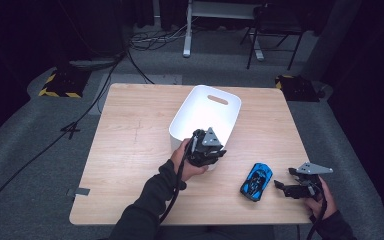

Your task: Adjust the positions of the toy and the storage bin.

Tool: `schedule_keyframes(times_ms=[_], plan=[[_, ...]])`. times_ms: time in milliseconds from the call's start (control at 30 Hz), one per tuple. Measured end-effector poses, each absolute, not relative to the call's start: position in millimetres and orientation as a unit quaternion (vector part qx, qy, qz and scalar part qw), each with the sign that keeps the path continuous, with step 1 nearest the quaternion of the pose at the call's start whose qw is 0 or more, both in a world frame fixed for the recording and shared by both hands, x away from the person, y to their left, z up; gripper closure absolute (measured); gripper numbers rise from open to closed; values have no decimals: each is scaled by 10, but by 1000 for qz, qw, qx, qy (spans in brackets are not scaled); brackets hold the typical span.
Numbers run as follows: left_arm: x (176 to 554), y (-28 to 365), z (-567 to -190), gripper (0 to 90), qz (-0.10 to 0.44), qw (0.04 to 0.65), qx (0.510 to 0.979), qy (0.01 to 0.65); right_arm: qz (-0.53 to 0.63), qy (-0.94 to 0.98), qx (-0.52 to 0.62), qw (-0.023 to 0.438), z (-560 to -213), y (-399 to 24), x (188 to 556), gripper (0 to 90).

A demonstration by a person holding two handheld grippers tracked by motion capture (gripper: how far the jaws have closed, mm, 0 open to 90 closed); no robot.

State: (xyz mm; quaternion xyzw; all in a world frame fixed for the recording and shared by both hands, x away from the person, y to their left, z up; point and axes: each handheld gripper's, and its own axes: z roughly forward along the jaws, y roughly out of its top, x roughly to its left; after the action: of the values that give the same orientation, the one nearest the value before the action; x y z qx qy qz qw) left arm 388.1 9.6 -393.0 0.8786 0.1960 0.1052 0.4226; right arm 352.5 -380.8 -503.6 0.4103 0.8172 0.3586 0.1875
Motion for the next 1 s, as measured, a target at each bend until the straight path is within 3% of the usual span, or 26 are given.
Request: schedule_keyframes(times_ms=[100,333,700,1000], plan=[[3792,258,-3919,737,106,418,883,184,359,817,410,187,-5035,-3808,3525,146],[3662,697,-3918,553,126,423,869,223,359,817,410,188,-5035,-3808,3525,146],[3572,1166,-3939,454,150,438,839,288,359,817,410,187,-5035,-3808,3525,146],[3460,1445,-3860,239,178,465,801,333,359,817,410,187,-5036,-3808,3525,146]])
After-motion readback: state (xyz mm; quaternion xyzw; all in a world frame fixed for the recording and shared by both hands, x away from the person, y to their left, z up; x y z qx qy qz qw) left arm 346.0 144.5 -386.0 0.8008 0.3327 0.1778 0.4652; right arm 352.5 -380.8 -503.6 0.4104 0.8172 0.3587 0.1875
